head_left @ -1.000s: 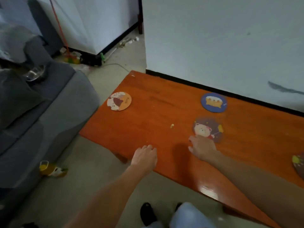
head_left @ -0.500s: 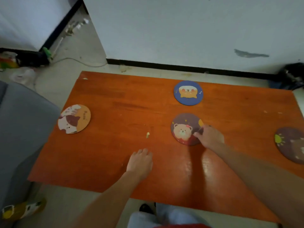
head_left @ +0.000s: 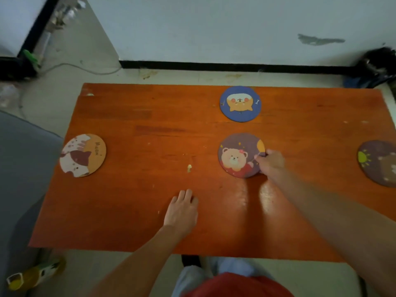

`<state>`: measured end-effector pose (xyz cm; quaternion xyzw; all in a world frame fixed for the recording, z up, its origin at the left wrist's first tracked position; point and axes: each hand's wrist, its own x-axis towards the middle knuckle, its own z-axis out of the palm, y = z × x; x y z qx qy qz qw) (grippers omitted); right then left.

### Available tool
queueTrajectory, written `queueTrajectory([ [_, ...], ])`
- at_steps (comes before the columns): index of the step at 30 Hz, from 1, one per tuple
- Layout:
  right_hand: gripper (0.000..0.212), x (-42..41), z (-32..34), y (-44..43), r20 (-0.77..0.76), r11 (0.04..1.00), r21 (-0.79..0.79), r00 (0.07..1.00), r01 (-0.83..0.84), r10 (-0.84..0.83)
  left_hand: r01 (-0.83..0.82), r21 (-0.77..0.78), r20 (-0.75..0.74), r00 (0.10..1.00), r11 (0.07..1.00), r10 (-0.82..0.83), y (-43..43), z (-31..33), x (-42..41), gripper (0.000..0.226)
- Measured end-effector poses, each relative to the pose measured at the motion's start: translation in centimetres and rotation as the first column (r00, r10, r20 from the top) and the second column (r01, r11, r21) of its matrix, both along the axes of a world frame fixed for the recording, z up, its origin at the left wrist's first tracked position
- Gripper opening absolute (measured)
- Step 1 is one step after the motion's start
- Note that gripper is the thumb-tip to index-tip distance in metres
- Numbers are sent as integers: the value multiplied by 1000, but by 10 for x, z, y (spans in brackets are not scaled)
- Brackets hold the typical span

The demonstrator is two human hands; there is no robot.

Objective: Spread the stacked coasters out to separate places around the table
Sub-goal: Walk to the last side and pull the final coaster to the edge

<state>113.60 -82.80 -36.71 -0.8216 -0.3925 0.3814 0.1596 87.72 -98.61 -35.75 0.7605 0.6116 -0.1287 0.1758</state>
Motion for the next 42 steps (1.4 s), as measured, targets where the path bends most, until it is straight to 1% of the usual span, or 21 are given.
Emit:
queueTrajectory([
  [2,11,-7,7,-13,-129,996,69,990,64,-55,32,9,-1,999,999,-32,-1,3,-4,33],
  [4,15,-13,19,-28,-204,986,139,977,95,-65,52,30,11,999,998,-52,-5,6,-9,31],
  [6,14,-20,34,-46,-274,977,192,961,96,-41,60,62,25,998,996,-62,-10,8,-14,31],
  [8,13,-27,45,-69,-315,974,218,949,56,16,69,85,31,997,994,-72,-17,8,-19,31],
  [12,17,-33,47,-122,-352,981,188,930,-39,104,91,134,31,995,987,-96,-34,-1,-24,30],
  [16,16,-29,31,-178,-358,989,124,925,-85,125,68,154,74,994,986,-80,-50,-19,-22,43],
  [21,18,-23,12,-220,-296,986,86,941,-144,163,-3,163,106,994,987,-15,-55,-40,-22,56],
  [24,15,-24,1,-227,-247,980,113,951,-163,187,-50,176,128,991,983,28,-56,-54,-23,59],
  [26,15,-25,-6,-228,-161,965,145,957,-219,241,-67,194,150,988,979,38,-58,-61,-24,59],
  [29,16,-30,-11,-230,13,925,229,951,-305,310,-75,218,160,986,973,40,-58,-66,-23,59],
  [32,13,-37,-15,-232,188,888,276,926,-369,327,-78,220,168,985,972,41,-59,-66,-24,60],
  [34,13,-40,-19,-231,274,885,251,906,-392,324,-81,224,169,985,971,43,-59,-67,-25,59],
  [37,21,-42,-22,-230,403,900,143,855,-411,327,-78,220,161,986,972,43,-58,-68,-27,59],
  [39,20,-41,-22,-231,433,903,153,849,-401,304,-77,219,163,986,973,42,-58,-67,-27,60],
  [42,13,-39,-22,-230,365,914,203,893,-352,262,-72,219,168,985,973,35,-58,-66,-28,64],
])
